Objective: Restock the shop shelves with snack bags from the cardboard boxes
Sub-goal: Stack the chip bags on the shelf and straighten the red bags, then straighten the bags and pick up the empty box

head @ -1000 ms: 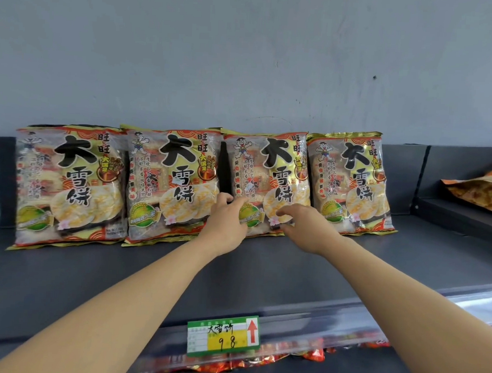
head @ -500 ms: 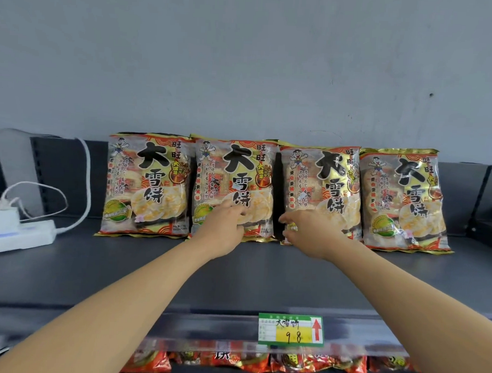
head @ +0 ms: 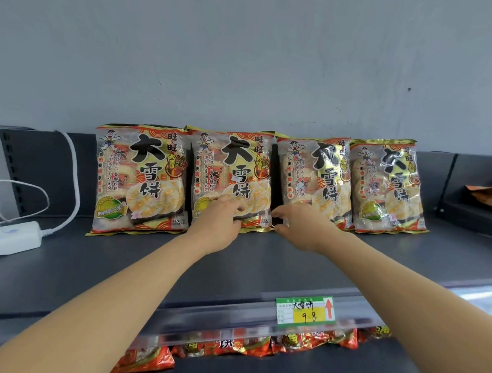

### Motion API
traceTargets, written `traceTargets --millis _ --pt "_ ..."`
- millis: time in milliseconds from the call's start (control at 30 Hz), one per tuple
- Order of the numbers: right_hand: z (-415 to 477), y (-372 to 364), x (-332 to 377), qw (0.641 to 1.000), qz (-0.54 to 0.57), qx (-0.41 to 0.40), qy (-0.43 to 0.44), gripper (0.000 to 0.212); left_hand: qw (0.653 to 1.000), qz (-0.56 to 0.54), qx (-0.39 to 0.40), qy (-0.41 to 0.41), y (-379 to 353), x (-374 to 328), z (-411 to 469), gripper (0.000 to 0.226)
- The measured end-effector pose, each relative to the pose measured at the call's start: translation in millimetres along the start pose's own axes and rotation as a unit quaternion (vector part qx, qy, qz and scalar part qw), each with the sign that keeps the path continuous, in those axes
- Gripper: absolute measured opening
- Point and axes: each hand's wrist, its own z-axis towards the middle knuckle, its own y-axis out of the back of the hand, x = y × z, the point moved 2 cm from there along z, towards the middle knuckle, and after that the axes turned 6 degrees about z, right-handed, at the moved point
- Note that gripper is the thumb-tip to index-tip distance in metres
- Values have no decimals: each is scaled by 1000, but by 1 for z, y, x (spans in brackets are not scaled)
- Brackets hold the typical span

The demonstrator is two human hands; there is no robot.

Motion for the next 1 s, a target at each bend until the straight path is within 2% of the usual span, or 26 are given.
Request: traceTargets --millis 300,433,733,1000 --pt "-49 15 -23 994 -15 -46 -98 35 990 -54 12 -127 -17 -52 10 36" --pt "-83 24 -38 989 -33 -45 -138 33 985 -80 24 -153 -21 -86 0 34" --pt "-166 68 -87 982 -30 -84 -165 36 972 -98 21 -212 -14 -190 -39 33" --pt "-258 93 -148 977 -42 -69 -199 37 961 -119 57 -243 -38 -292 -84 36"
